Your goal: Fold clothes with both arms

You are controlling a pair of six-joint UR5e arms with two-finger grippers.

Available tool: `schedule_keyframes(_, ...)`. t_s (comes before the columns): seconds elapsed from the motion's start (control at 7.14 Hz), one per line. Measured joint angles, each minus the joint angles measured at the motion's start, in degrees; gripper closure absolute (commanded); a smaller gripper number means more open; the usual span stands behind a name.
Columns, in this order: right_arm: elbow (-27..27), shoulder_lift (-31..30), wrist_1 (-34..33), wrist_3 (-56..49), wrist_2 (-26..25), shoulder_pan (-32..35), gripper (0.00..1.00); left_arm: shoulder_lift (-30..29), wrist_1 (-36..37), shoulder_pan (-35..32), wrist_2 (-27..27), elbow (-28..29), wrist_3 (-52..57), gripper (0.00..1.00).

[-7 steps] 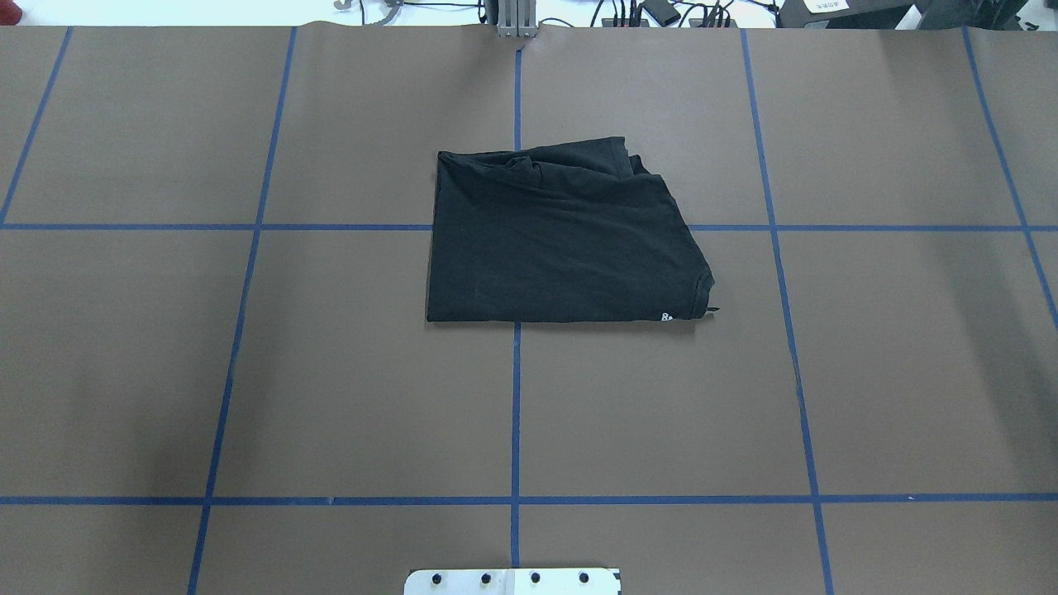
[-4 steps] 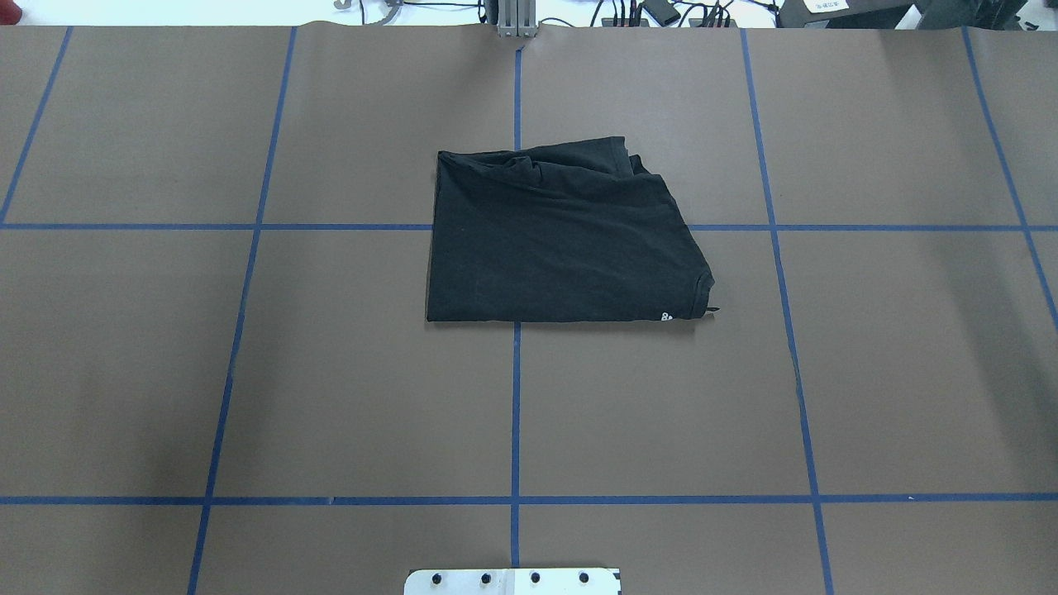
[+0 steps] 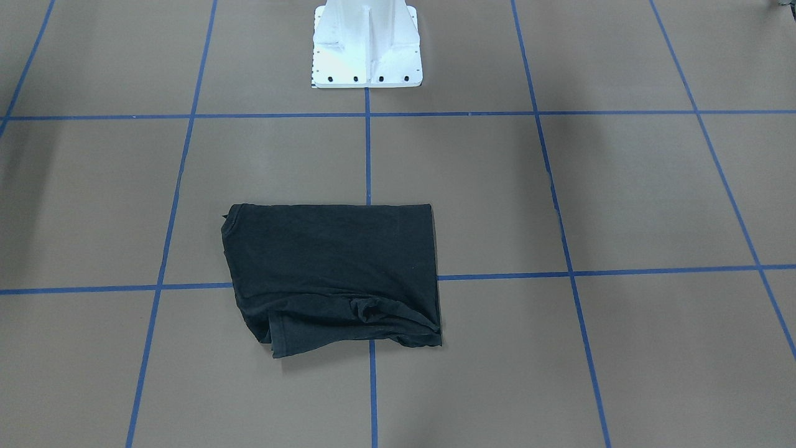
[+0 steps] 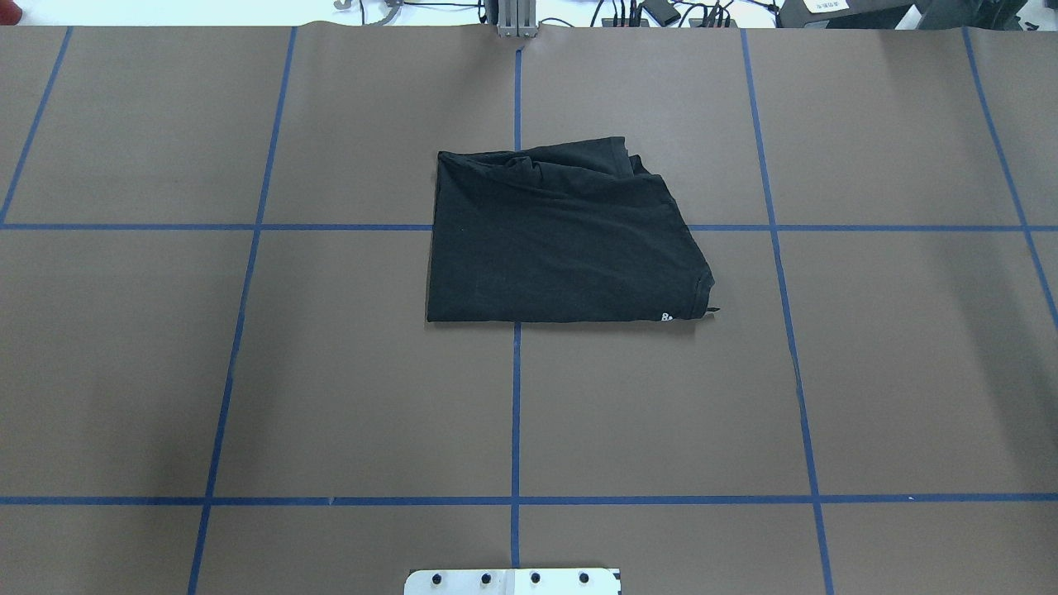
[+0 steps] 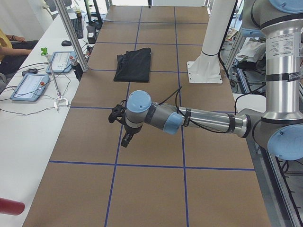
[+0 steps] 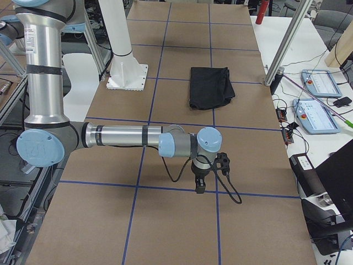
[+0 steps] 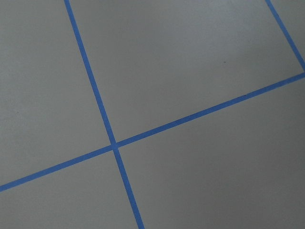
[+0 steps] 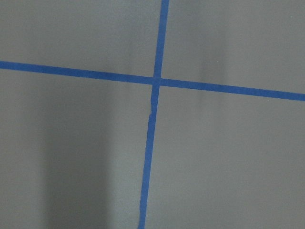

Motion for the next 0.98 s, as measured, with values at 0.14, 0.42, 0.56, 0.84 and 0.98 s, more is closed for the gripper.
schedule_keyframes(0.14,1.0,-0.2,0.0,0.2,0.3,0.0,0.00,0.0,0.0,-0.1,0.0,0.0,0.0,0.00)
schedule_keyframes(0.42,3.3,-0.5,-0.2,0.3,0.3,0.7,0.00,0.0,-0.2,-0.2,0.1,-0.5,0.1,0.00)
schedule_keyframes(0.56,5.1,-1.4,-0.4,0.2,0.5,1.4,0.00,0.0,-0.3,-0.2,0.3,-0.5,0.1,0.00)
schedule_keyframes(0.84,9.5,-5.3,-0.6,0.2,0.6,2.4,0.00,0.0,-0.2,-0.3,0.4,-0.2,0.0,0.00)
schedule_keyframes(0.98,10.4,-6.5,-0.6,0.3,0.7,2.5,0.00,0.0,-0.1,-0.5,0.4,-0.1,0.0,0.00)
